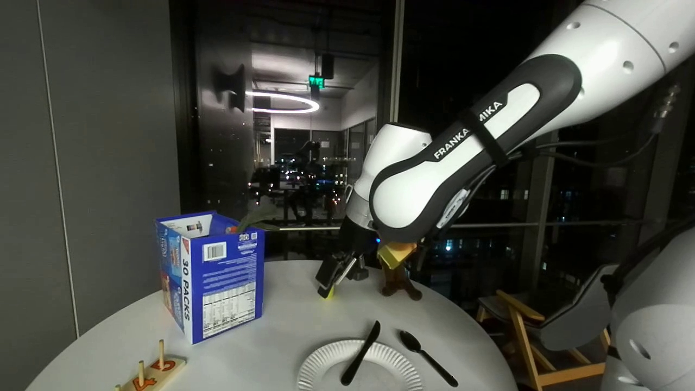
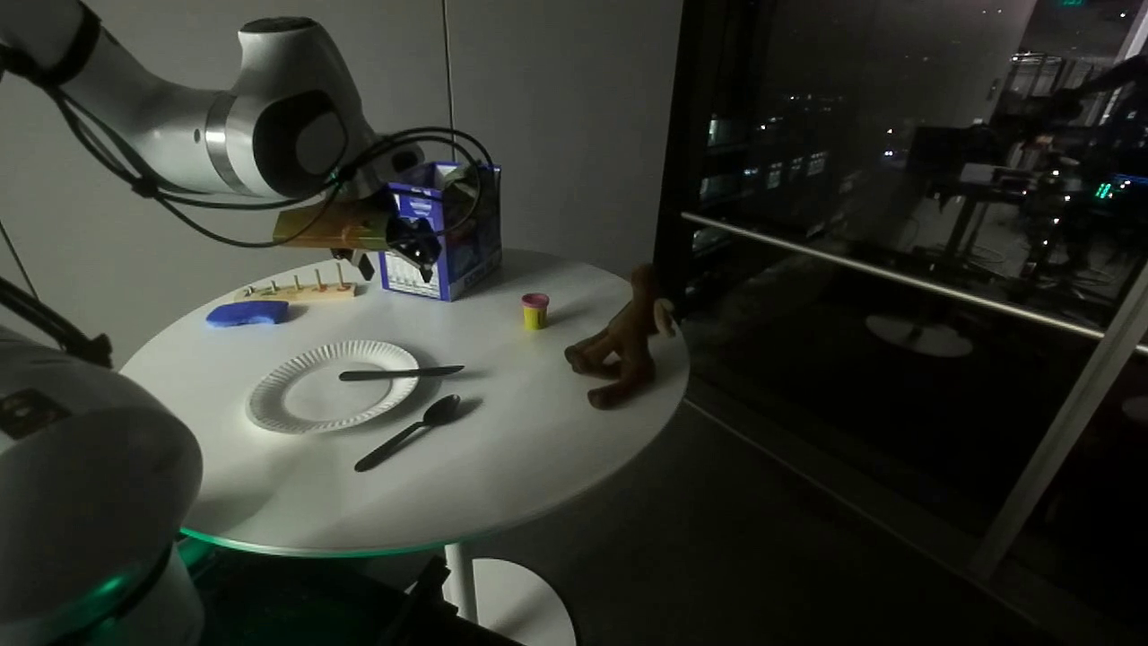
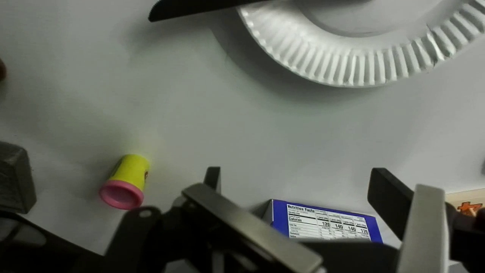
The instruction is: Remove the spoon and knife from the white plate then place the radish from the blue box on the plate.
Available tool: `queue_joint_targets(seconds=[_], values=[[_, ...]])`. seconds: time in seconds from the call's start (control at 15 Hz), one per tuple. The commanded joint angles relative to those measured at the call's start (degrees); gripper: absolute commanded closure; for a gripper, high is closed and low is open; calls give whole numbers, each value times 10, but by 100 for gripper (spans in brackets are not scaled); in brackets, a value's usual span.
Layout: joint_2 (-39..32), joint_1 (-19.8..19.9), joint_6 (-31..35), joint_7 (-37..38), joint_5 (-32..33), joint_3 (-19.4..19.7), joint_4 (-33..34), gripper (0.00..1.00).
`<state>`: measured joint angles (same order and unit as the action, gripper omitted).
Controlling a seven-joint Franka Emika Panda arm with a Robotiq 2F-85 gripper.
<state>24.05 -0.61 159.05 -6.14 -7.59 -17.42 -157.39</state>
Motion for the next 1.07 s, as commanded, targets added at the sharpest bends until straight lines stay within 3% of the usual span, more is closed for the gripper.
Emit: queue_joint_targets(seconds=[0.0,0.33,0.53,0.67,0.8,1.0], values=[[-3,-29,-1,24,33,34,0,0],[2,-45,-10,49,-5,97,13,0],[2,-20,-22,111,-3,117,29,0],[-11,-22,-65,131,-19,138,52,0],[-25,-70,-145,71,-83,187,82,0],[-36,-85,-269,11,-153,228,135,0]])
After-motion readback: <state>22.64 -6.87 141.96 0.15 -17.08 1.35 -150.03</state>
